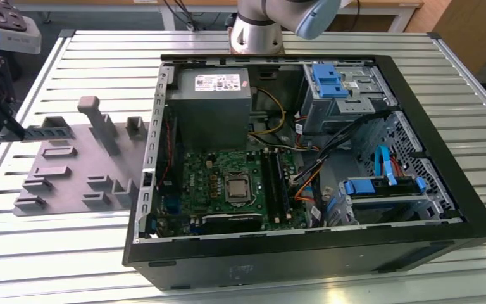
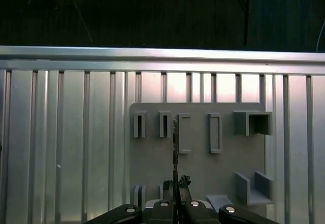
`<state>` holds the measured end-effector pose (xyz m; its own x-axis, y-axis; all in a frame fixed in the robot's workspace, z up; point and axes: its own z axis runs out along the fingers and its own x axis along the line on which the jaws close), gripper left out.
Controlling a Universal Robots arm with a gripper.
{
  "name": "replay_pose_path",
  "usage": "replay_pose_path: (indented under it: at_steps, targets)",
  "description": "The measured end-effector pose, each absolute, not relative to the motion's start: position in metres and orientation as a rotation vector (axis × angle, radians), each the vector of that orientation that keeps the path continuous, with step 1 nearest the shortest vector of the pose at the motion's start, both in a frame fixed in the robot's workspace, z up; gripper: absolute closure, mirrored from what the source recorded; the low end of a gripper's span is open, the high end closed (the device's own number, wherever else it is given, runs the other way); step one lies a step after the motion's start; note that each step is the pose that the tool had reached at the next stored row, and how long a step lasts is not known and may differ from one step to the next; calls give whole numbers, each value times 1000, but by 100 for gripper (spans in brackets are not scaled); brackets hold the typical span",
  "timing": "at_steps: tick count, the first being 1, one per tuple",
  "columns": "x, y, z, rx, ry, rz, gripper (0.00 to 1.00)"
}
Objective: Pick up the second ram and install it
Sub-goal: 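Pick up the second ram and move it above second insertion slot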
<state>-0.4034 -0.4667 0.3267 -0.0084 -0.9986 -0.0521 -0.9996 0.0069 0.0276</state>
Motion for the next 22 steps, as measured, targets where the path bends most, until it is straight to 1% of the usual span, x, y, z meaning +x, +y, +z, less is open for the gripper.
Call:
replay_pose_path:
  at_steps: [22]
  targets:
    - [-403, -467, 351, -2200, 2217, 88, 86]
